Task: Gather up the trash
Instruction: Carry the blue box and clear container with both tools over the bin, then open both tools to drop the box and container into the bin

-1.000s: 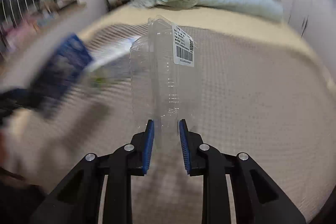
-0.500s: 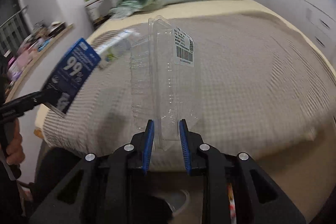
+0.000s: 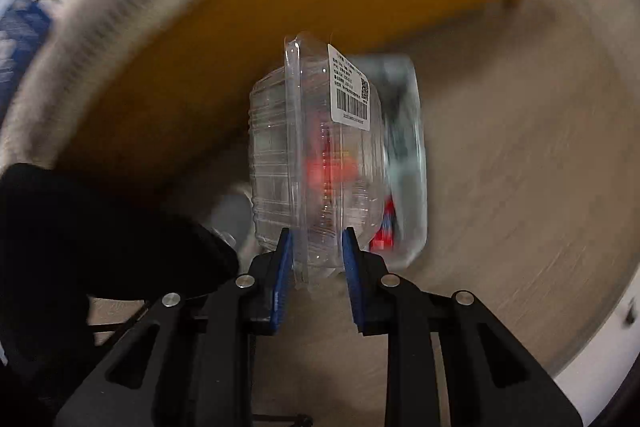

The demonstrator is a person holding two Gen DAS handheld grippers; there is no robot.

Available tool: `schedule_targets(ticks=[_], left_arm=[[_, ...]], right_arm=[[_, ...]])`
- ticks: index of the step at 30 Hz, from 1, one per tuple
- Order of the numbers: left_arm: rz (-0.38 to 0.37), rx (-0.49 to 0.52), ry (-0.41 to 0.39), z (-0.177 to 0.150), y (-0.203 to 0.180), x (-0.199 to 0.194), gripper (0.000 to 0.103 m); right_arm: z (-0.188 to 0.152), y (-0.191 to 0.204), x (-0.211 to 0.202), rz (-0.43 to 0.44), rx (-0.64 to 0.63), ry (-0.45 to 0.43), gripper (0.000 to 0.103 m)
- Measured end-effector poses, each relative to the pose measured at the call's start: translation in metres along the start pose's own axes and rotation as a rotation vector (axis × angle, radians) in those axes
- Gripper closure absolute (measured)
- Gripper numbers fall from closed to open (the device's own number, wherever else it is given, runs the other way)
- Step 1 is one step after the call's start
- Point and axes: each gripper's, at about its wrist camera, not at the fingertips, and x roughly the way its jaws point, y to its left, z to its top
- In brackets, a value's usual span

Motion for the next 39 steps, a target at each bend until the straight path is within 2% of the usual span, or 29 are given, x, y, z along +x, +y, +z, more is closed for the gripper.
schedule_targets(ticks=[2,3,8,9,10,12,14,16,21,26,29,30,31,32,33,35,39], left_arm=[[0.014,0.019,0.037,0.000,-0.007,0.014,0.045],[0.022,0.025,0.051,0.000,-0.007,0.021,0.045],[0.042,0.039,0.116,0.002,-0.014,0.049,0.045],[0.042,0.044,0.127,0.001,-0.019,0.054,0.045],[0.040,0.052,0.142,0.002,-0.021,0.060,0.045],[0.032,0.067,0.169,0.005,-0.030,0.074,0.045],[0.014,0.073,0.200,0.007,-0.038,0.090,0.045],[-0.022,0.063,0.238,0.009,-0.044,0.110,0.045],[-0.087,-0.062,0.367,0.009,-0.054,0.174,0.045],[-0.068,-0.132,0.497,-0.003,-0.070,0.243,0.045],[-0.043,-0.186,0.522,-0.004,-0.078,0.281,0.043],[-0.073,-0.245,0.527,-0.007,-0.076,0.292,0.034],[-0.115,-0.298,0.566,-0.009,-0.075,0.306,0.015],[-0.135,-0.329,0.603,-0.012,-0.075,0.316,0.014],[-0.134,-0.368,0.621,-0.016,-0.071,0.323,0.014],[-0.102,-0.381,0.608,-0.018,-0.065,0.318,0.014],[-0.075,-0.316,0.556,-0.009,-0.064,0.298,0.014]], right_arm=[[0.007,-0.009,0.040,-0.019,0.012,0.058,0.077],[0.003,-0.025,0.050,-0.021,0.018,0.077,0.077],[0.013,-0.051,0.103,-0.045,0.095,0.153,0.074],[0.011,-0.051,0.106,-0.059,0.097,0.161,0.071],[0.009,-0.051,0.108,-0.089,0.091,0.167,0.056],[0.009,-0.048,0.104,-0.158,0.069,0.144,0.043],[0.003,-0.050,0.094,-0.193,0.064,0.117,0.043],[-0.002,-0.049,0.076,-0.179,0.078,0.054,0.043],[-0.014,-0.063,0.037,-0.121,0.182,-0.060,0.043],[-0.030,-0.076,0.019,-0.101,0.245,-0.096,0.043],[-0.038,-0.078,0.018,-0.102,0.255,-0.093,0.044],[-0.039,-0.079,0.018,-0.101,0.258,-0.090,0.043],[-0.042,-0.080,0.018,-0.099,0.265,-0.082,0.043],[-0.045,-0.080,0.016,-0.100,0.273,-0.077,0.043],[-0.047,-0.081,0.014,-0.097,0.279,-0.077,0.043],[-0.049,-0.079,0.013,-0.096,0.274,-0.077,0.043],[-0.049,-0.078,0.016,-0.109,0.269,-0.061,0.043]])
